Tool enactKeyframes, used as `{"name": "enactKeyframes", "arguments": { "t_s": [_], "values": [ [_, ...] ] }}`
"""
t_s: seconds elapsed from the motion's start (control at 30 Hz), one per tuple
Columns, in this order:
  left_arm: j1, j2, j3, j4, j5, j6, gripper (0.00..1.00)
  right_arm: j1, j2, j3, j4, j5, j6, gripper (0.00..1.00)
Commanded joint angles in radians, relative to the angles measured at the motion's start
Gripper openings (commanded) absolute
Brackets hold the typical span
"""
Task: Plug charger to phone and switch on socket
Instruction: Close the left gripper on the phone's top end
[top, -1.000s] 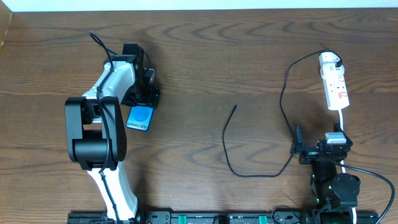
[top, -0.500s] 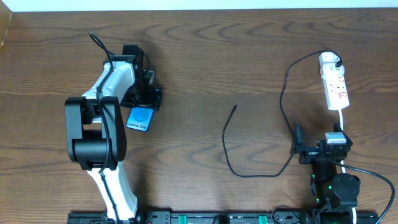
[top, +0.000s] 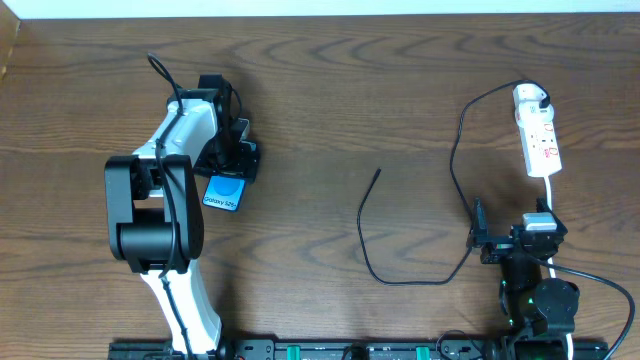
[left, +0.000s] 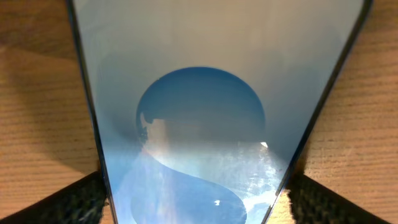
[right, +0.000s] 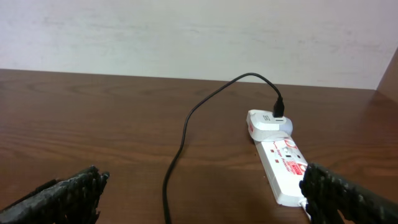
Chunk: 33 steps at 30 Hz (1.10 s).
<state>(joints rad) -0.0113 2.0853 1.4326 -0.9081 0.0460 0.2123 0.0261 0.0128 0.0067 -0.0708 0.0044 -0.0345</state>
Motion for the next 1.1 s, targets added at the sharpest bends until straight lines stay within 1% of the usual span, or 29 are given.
{"name": "enactKeyframes", "arguments": {
  "t_s": [0.0, 0.1, 0.37, 0.47, 0.53, 0.57, 0.6, 0.73, 0.83, 0.9, 0.93, 0.97, 1.0, 1.07],
  "values": [
    [-0.001, 0.015, -0.025, 0.004, -0.031, 0.02, 0.87, -0.006, -0.004, -0.001, -0.004, 0.008, -0.011, 0.99],
    [-0.002, 0.015, -0.025, 0.006, -0.031, 0.02, 0.81, -0.006, -0.004, -0.001, -0.004, 0.008, -0.011, 0.99],
    [-0.002, 0.015, -0.025, 0.008, -0.031, 0.02, 0.8, -0.006, -0.004, -0.001, -0.004, 0.008, -0.011, 0.99],
    [-0.002, 0.015, -0.025, 0.008, -0.031, 0.02, 0.71, -0.006, -0.004, -0.001, -0.004, 0.008, -0.011, 0.99],
    [-0.002, 0.015, -0.025, 0.008, -0.031, 0.02, 0.7, -0.006, -0.004, -0.001, -0.004, 0.008, -0.011, 0.99],
    [-0.002, 0.015, -0.025, 0.008, -0.031, 0.02, 0.67, -0.006, -0.004, -0.001, -0.004, 0.008, -0.011, 0.99],
    [-0.001, 0.015, -0.025, 0.008, -0.031, 0.02, 0.66, -0.006, -0.004, -0.001, -0.004, 0.008, -0.011, 0.99],
    [-0.002, 0.015, -0.025, 0.008, -0.031, 0.02, 0.57, -0.006, -0.004, -0.001, -0.004, 0.008, -0.011, 0.99],
    [-0.002, 0.015, -0.025, 0.009, -0.031, 0.02, 0.43, -0.006, -0.004, -0.001, -0.004, 0.008, -0.011, 0.99],
    [-0.002, 0.015, -0.025, 0.009, -0.031, 0.019, 0.28, -0.006, -0.004, -0.001, -0.004, 0.008, -0.011, 0.99],
    [-0.002, 0.015, -0.025, 0.009, -0.031, 0.019, 0.24, -0.006, -0.004, -0.001, -0.004, 0.008, -0.011, 0.99],
    [-0.002, 0.015, -0.025, 0.012, -0.031, 0.019, 0.14, -0.006, -0.004, -0.001, -0.004, 0.008, -0.011, 0.99],
    [-0.002, 0.015, -0.025, 0.013, -0.031, 0.019, 0.09, -0.006, -0.004, -0.001, -0.004, 0.008, -0.011, 0.99],
    [-0.002, 0.015, -0.025, 0.016, -0.031, 0.019, 0.08, -0.006, -0.004, -0.001, -0.004, 0.008, -0.011, 0.99]
  ]
}}
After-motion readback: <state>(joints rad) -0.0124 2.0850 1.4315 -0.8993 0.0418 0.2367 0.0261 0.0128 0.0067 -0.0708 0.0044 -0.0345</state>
